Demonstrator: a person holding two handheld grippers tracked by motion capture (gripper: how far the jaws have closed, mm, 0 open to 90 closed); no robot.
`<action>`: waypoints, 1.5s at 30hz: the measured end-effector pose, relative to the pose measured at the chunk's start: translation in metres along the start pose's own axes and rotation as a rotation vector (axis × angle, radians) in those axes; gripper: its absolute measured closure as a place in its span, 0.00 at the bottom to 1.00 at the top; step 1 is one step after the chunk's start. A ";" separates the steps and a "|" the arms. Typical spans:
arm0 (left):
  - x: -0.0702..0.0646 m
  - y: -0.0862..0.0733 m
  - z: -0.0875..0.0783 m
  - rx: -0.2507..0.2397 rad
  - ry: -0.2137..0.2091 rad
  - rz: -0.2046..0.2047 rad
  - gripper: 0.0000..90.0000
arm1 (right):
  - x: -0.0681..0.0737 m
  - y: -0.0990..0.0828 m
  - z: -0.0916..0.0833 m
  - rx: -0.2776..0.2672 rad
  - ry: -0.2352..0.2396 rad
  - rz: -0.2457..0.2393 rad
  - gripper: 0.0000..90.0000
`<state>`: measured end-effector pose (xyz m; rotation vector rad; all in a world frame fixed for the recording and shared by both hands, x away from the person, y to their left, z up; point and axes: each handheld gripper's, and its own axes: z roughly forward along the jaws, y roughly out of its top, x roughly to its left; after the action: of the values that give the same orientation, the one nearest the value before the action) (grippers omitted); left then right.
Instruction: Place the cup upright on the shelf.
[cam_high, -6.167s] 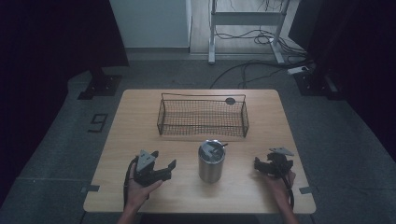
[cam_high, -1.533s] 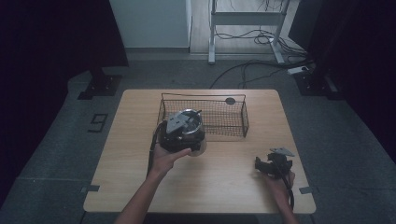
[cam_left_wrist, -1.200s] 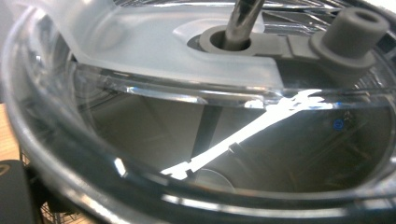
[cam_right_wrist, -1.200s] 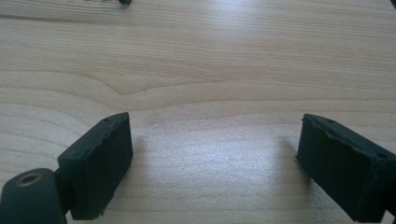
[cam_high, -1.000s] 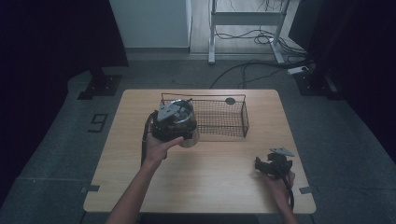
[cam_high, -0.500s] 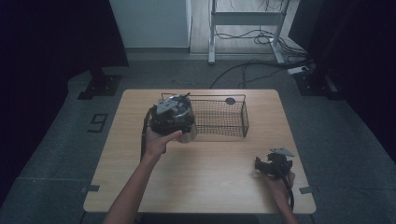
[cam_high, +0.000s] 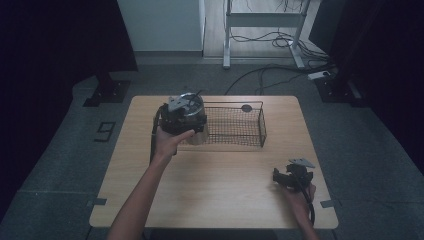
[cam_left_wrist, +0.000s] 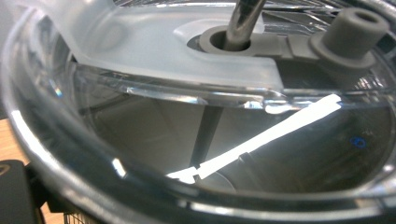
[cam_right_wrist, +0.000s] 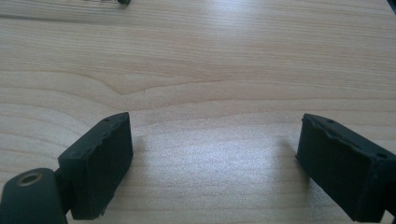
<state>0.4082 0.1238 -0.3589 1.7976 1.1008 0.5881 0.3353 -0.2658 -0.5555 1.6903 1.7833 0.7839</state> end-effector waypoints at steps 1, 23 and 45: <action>0.001 0.001 0.001 0.001 0.003 0.001 0.05 | 0.000 0.000 0.000 -0.001 -0.001 -0.001 0.12; 0.028 0.010 0.030 0.018 0.060 -0.025 0.05 | 0.000 0.000 0.000 0.000 0.000 0.003 0.11; 0.045 0.011 0.061 0.050 0.107 -0.049 0.05 | 0.000 0.000 0.000 0.002 -0.001 0.004 0.11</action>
<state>0.4812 0.1335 -0.3805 1.7938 1.2387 0.6386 0.3351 -0.2661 -0.5555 1.6959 1.7815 0.7831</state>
